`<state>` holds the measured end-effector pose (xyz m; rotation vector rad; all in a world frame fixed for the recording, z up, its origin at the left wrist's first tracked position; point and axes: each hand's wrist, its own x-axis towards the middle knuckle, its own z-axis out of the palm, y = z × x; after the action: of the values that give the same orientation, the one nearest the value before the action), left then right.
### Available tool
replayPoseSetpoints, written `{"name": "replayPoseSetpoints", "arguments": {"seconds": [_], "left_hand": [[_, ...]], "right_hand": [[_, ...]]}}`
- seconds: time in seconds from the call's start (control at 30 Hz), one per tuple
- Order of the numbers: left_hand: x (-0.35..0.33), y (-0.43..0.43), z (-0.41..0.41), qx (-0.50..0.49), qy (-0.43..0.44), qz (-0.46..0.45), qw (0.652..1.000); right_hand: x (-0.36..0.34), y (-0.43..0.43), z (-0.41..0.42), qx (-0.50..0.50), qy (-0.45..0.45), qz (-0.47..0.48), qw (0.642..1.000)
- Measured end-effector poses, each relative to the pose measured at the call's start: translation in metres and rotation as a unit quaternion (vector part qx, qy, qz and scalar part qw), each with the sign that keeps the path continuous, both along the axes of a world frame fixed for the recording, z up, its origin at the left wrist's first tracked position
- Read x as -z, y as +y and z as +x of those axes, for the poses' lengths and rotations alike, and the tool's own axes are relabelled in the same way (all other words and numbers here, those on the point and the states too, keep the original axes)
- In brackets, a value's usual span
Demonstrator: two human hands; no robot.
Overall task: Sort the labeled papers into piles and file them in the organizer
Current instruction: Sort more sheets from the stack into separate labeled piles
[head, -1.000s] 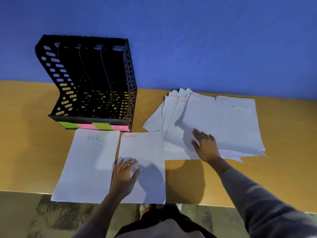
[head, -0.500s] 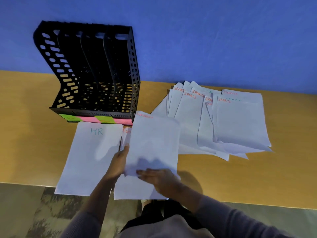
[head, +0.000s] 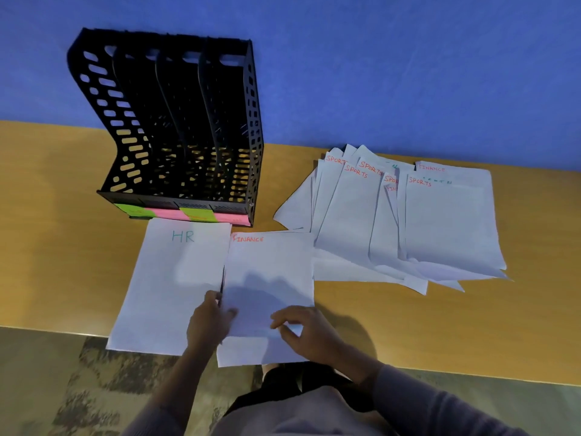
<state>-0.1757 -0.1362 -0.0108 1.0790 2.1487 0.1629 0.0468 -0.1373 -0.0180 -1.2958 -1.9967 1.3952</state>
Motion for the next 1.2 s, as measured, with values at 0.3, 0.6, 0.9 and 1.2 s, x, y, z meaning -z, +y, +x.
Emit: {"name": "replayPoseSetpoints", "arguments": {"seconds": [0.3, 0.6, 0.9, 1.2], "left_hand": [[0.020, -0.038, 0.021, 0.433, 0.089, 0.049, 0.896], [0.019, -0.035, 0.029, 0.563, 0.153, 0.117, 0.803], [0.020, -0.026, 0.021, 0.569, 0.155, 0.078, 0.804], [0.024, -0.031, 0.034, 0.596, 0.093, 0.112, 0.790]], "right_hand": [[0.024, 0.001, 0.000, 0.043, -0.120, -0.104, 0.986], [0.028, 0.004, -0.006, 0.045, -0.171, -0.111, 0.978], [0.005, 0.037, 0.019, 0.087, -0.188, 0.089, 0.974], [-0.011, 0.078, 0.065, 0.216, -0.106, 0.180, 0.954]]}}
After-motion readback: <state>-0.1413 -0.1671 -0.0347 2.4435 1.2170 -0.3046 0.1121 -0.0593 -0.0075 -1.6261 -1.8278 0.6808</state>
